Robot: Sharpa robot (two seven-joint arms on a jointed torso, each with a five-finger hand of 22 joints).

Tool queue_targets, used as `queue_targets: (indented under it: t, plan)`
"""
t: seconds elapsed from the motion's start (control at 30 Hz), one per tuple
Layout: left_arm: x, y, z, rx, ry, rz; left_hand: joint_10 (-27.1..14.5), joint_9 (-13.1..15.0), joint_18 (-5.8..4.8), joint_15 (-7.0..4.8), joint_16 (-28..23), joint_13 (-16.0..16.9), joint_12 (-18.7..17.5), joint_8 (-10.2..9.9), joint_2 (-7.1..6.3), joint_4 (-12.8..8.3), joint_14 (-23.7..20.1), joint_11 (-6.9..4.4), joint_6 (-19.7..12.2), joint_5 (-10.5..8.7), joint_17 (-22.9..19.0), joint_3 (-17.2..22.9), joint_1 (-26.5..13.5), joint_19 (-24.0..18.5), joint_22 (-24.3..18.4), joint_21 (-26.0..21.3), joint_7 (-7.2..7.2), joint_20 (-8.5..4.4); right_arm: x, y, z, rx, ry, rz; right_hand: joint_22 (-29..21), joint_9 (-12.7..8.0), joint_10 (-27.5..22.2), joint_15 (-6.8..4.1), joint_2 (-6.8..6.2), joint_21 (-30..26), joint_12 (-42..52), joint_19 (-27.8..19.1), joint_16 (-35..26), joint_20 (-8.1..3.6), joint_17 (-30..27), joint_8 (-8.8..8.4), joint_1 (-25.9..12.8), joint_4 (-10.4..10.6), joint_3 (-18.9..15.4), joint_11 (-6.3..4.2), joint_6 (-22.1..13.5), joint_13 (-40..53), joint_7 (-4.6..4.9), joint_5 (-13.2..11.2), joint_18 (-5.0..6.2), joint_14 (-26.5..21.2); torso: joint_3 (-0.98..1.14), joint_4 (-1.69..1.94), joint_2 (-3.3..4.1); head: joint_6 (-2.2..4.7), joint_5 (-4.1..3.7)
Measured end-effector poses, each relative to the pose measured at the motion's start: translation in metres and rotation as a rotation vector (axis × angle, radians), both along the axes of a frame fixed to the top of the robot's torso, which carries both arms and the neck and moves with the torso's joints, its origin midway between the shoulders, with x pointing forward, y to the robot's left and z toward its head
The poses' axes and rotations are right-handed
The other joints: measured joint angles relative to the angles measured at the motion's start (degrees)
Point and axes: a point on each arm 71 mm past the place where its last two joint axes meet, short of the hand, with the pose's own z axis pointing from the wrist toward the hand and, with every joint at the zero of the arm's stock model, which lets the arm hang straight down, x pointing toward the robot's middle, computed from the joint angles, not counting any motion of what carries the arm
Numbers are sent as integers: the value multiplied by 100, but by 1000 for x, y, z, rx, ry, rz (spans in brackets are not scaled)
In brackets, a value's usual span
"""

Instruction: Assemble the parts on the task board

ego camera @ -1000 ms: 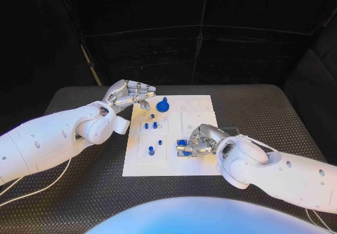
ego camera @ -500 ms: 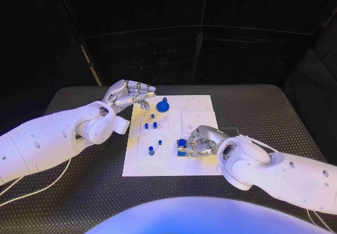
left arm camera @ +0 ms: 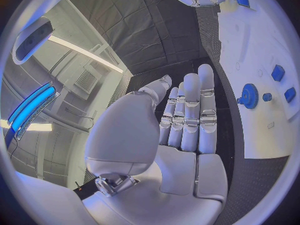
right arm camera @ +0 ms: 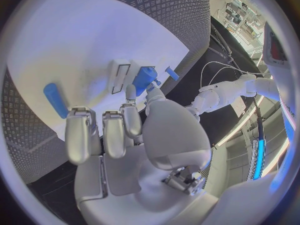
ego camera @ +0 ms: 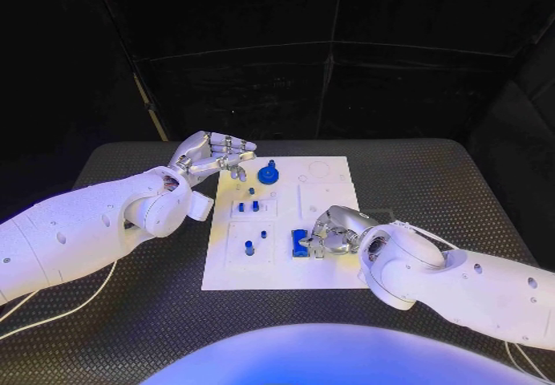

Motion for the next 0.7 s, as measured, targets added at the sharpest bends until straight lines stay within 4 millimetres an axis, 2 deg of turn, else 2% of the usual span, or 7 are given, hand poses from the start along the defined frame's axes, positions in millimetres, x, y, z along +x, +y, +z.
queue_targets:
  t: [0.1,0.17,0.3,0.43,0.57,0.7]
  plan:
    - [0,0,0,0,0,0,0,0,0,0,0,0,0,0,0,0,0,0,0,0,0,0,0,0,0,0,0,0,1,0,0,0,-1,-1,0,9,9,-21,-61,0,18,-1,0,1,0,-33,176,-183,51,-9,0,5,1,-468,0,21,0,0,1,0,0]
    - [0,0,0,0,1,0,0,0,0,0,0,0,0,0,0,0,0,0,0,0,0,0,0,0,0,0,0,0,1,0,1,1,-4,-1,0,12,9,-20,-107,0,13,-1,0,1,0,-37,258,-298,62,-9,0,5,0,-596,0,22,-1,0,1,0,-2]
    - [0,1,0,1,1,1,0,0,0,0,0,0,0,0,0,0,0,0,0,0,0,0,0,0,1,0,0,0,1,0,2,2,-8,3,0,14,9,-20,-182,0,-16,-1,-1,1,0,-37,345,-397,51,-9,25,5,1,-613,0,22,-1,-3,1,0,-3]
    - [0,1,0,1,2,1,0,0,0,0,0,-1,0,0,0,0,0,0,0,0,0,0,0,0,1,0,0,0,1,-1,3,3,-13,7,0,14,9,-20,-233,0,-39,-1,-2,1,0,-60,396,-407,46,-9,40,4,1,-639,0,22,-1,-4,1,0,-13]
    - [0,1,0,2,2,2,0,0,0,0,0,-1,0,0,0,0,0,0,0,0,0,0,0,0,1,0,0,0,-1,-6,3,11,-26,2,0,13,8,-19,-235,0,-55,-1,-2,1,-1,-103,395,-430,38,-8,40,1,1,-639,0,22,-1,-6,-3,0,-20]
    - [0,2,0,3,2,4,0,0,0,0,0,-1,0,0,0,0,0,0,0,0,0,0,0,0,1,0,0,0,-1,-14,7,42,-53,-6,0,-8,-23,-11,-397,0,-121,-23,-2,23,-1,-171,276,-393,-31,23,-12,-124,52,-574,0,31,-1,-15,-3,0,-20]
